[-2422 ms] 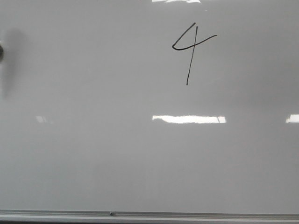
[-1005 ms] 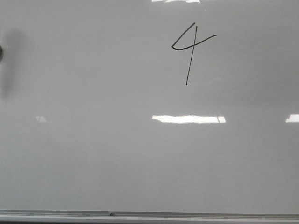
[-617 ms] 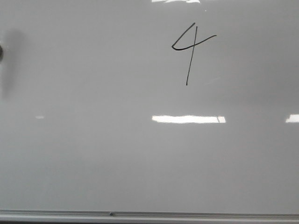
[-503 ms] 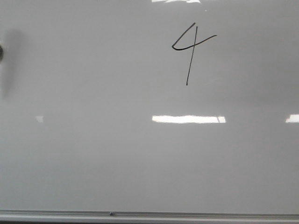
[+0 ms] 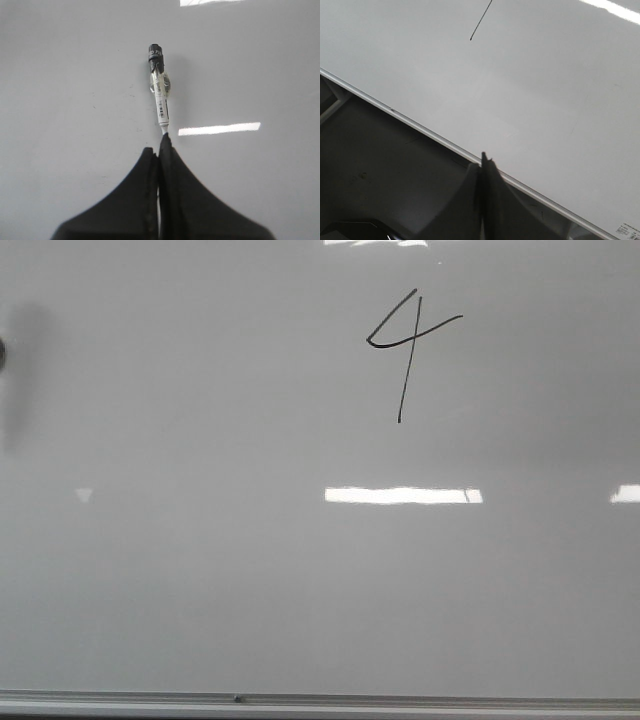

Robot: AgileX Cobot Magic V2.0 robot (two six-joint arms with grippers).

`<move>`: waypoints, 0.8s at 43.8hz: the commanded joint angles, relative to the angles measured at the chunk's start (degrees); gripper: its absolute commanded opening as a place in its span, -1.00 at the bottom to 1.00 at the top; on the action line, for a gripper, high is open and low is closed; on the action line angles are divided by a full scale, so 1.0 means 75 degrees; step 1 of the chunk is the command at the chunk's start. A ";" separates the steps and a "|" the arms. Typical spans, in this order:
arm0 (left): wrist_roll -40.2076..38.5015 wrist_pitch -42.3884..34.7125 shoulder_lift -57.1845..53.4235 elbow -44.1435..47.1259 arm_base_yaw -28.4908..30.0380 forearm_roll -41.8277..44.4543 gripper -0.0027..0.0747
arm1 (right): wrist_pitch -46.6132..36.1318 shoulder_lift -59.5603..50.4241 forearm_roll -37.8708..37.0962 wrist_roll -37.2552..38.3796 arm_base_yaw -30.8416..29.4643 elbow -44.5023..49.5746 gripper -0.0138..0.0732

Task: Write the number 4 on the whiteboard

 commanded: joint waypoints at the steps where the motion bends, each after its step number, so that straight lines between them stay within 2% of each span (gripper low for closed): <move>1: -0.0170 -0.0654 -0.0118 0.0033 0.0016 -0.0010 -0.98 | -0.0473 0.0049 -0.0010 0.0018 -0.0033 -0.0170 -0.84; 35: -0.0008 -0.0860 -0.0118 0.0033 0.0145 -0.0006 -0.98 | -0.0468 0.0049 -0.0010 0.0018 -0.0033 -0.0170 -0.84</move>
